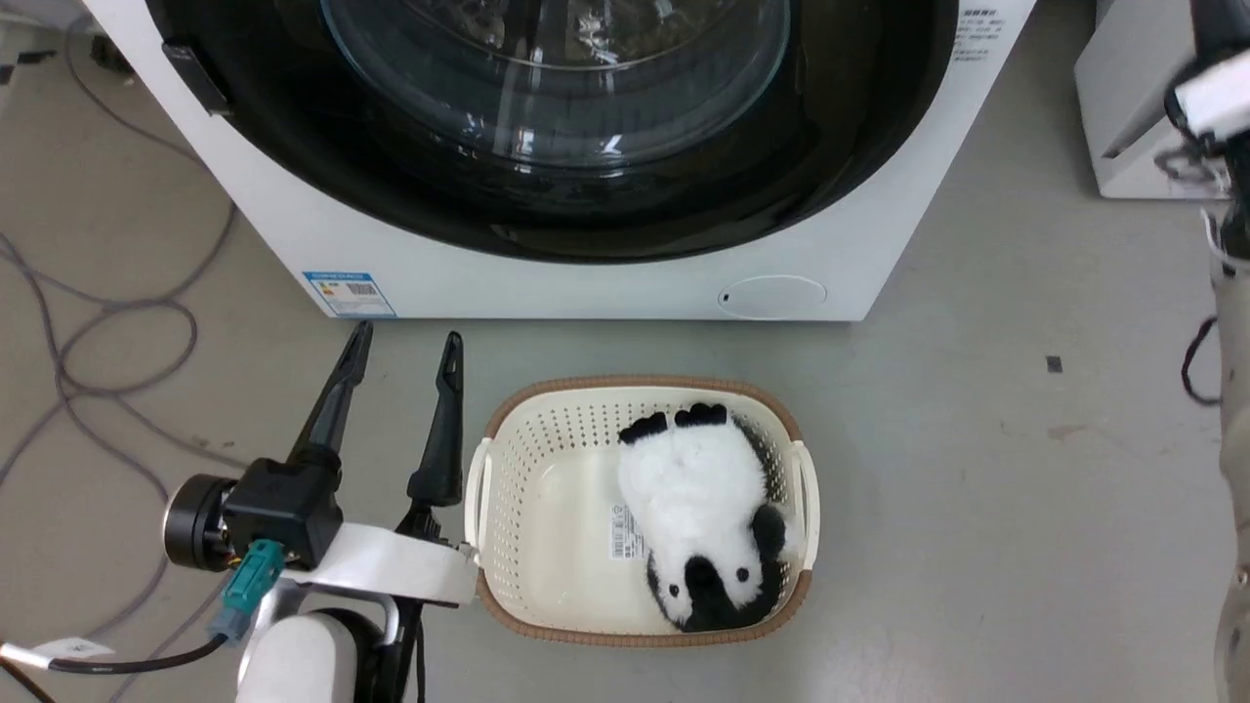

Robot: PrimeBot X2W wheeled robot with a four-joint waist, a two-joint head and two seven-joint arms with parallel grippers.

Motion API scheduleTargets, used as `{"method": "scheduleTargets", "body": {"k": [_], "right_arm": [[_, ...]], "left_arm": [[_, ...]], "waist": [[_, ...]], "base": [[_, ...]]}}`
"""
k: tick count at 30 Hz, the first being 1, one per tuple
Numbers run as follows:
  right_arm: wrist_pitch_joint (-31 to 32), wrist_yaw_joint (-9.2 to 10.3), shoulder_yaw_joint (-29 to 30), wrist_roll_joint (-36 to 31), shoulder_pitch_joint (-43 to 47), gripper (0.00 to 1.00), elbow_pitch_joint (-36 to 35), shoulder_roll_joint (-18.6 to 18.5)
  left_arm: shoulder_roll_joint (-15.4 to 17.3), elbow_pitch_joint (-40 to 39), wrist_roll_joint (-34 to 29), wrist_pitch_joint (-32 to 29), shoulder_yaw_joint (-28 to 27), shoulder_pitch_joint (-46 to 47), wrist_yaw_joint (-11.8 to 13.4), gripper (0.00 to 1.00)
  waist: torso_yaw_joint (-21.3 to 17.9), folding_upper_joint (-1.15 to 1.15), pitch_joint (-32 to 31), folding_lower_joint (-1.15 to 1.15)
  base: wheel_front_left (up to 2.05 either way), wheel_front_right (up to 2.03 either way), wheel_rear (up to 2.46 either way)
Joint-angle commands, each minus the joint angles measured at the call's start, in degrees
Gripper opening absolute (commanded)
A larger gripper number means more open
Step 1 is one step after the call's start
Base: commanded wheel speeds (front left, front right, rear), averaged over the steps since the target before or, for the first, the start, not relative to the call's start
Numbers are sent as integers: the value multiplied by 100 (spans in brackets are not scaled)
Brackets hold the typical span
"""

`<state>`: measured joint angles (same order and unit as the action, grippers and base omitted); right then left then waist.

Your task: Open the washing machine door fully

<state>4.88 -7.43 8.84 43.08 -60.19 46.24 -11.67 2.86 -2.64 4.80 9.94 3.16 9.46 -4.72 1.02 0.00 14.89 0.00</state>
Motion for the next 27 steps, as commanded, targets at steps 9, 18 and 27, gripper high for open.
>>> {"method": "scheduleTargets", "body": {"k": [9, 18, 27], "right_arm": [[1191, -5, -497, 156, -1164, 0, 491, 127], [1840, -5, -843, 232, -1801, 0, 640, 261], [2336, -5, -1018, 255, -2591, 0, 1143, 291]], "left_arm": [[2, -100, 82, 163, 70, 268, -87, 100], [2, -140, 137, 258, 98, 410, -139, 100], [2, -194, 223, 366, 112, 598, -185, 100]], "waist": [[52, 0, 310, 0], [137, 0, 561, 0], [201, 0, 890, 0]], "base": [[0, 0, 0], [0, 0, 0], [0, 0, 0]]}}
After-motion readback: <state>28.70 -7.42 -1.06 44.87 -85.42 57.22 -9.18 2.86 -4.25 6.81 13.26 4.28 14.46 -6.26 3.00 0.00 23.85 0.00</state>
